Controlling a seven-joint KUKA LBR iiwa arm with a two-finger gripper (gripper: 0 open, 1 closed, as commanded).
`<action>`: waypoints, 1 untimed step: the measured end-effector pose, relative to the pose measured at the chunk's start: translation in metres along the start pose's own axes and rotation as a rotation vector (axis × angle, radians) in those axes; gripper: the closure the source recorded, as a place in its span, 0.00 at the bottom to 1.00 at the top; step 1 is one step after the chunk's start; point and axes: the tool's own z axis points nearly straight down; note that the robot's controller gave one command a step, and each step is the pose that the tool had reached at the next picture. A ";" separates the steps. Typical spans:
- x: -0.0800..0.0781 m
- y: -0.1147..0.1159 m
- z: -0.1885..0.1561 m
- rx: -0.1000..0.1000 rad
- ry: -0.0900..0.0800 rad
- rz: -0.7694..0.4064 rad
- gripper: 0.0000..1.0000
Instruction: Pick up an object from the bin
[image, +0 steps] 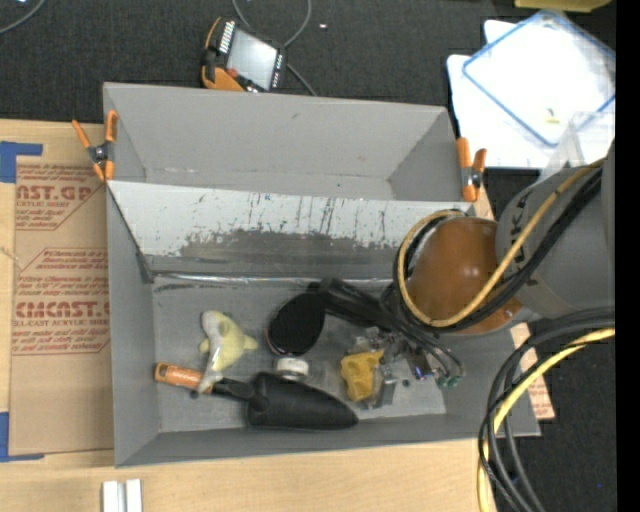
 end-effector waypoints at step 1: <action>0.003 0.001 -0.017 -0.003 0.011 -0.004 1.00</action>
Offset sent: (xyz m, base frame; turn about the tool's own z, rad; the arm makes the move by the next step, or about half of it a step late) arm 0.0106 0.0090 0.0188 0.2170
